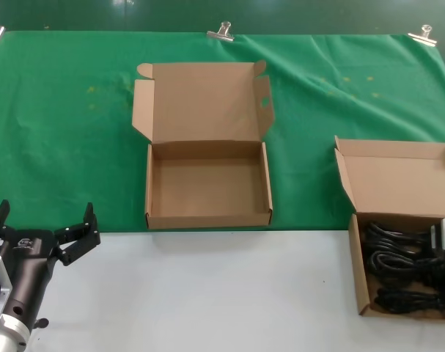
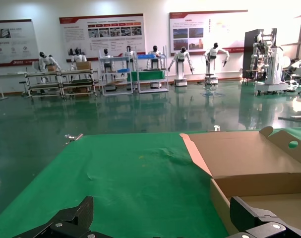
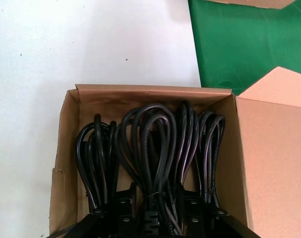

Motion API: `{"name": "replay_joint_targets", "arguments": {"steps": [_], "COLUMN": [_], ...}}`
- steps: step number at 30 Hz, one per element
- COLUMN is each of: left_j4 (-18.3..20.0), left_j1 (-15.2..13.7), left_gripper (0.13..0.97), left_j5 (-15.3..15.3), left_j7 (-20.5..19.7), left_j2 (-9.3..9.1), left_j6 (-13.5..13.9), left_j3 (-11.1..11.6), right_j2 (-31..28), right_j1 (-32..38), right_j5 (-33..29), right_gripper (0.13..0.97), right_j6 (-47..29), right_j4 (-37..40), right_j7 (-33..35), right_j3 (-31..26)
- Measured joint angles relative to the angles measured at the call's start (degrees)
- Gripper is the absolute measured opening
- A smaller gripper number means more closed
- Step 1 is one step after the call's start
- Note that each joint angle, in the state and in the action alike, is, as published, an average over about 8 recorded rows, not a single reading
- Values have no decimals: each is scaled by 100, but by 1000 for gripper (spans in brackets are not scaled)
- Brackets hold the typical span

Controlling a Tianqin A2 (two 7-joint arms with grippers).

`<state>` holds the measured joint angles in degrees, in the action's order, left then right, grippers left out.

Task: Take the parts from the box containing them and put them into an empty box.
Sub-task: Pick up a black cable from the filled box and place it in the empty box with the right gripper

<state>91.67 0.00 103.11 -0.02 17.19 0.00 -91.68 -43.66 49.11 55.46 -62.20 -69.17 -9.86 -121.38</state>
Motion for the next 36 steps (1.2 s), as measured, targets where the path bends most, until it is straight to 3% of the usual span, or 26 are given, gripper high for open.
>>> {"name": "replay_joint_targets", "arguments": {"steps": [9, 16, 27, 36], "left_j4": [0, 0, 0, 0], "left_j1": [0, 0, 0, 0], "left_gripper": [966, 966, 966, 966], "left_j5": [0, 0, 0, 0], "left_j7": [0, 0, 0, 0], "left_j2": [0, 0, 0, 0], "left_j6": [0, 0, 0, 0], "left_j3": [0, 0, 0, 0], "right_j2": [-18, -125, -430, -96], "right_j1": [-88, -110, -163, -36], "right_j5": [16, 36, 92, -50], "right_gripper": [245, 234, 214, 213], "right_j6": [-15, -121, -472, -619], "right_j4": [-58, -374, -1519, -2053], "right_j7": [10, -85, -505, -758], "right_j3": [92, 203, 488, 436]}}
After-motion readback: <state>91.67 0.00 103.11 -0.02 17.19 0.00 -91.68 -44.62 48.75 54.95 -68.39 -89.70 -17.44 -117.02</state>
